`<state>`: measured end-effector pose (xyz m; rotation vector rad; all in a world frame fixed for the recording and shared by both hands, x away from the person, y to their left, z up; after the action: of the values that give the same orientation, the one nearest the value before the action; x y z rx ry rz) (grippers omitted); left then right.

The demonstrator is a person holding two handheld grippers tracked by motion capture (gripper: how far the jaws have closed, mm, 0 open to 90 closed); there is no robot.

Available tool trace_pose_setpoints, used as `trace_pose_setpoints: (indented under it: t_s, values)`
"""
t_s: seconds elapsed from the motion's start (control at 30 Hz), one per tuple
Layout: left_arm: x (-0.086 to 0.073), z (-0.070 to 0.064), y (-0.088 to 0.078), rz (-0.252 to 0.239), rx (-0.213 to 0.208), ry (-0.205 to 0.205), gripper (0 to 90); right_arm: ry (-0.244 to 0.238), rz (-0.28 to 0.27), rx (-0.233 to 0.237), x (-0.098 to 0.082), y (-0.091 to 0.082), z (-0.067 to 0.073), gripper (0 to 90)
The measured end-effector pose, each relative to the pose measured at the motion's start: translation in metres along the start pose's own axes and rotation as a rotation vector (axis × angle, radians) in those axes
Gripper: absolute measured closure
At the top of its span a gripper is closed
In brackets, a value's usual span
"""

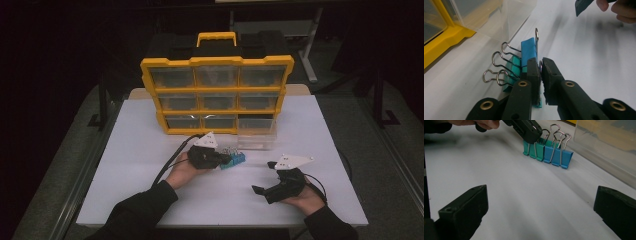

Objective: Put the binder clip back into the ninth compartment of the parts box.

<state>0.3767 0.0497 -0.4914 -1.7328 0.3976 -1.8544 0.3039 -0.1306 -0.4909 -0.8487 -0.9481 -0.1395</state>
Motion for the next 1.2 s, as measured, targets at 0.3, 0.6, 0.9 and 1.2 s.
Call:
trace_pose_setpoints:
  t_s: [0.3, 0.6, 0.9, 1.2]
  values:
    - [0.000, -0.001, 0.000, -0.005, -0.013, -0.012, 88.9, -0.002, -0.001, 0.002, 0.000, 0.000, 0.000, 0.0]
    - [0.003, -0.005, -0.005, -0.005, -0.033, -0.014, 89.1, -0.004, -0.002, 0.002, 0.000, -0.001, 0.001, 0.0]
    - [0.008, -0.002, -0.020, -0.012, -0.041, -0.025, 89.3, -0.005, -0.004, 0.005, 0.000, -0.002, 0.002, 0.0]
    - [0.018, 0.005, -0.037, -0.027, -0.036, -0.025, 89.4, -0.005, -0.010, 0.005, 0.001, -0.001, 0.002, 0.0]
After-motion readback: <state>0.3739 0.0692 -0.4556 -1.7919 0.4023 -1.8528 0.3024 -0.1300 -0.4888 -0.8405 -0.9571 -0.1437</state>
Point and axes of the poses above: each handheld gripper's, and its own axes: y roughly forward along the jaws, x roughly out of its top, z roughly to its left, the point moved 7 cm from there along y, roughly forward along the jaws, and after that the axes turned 14 degrees about y, right-handed, at the moved point
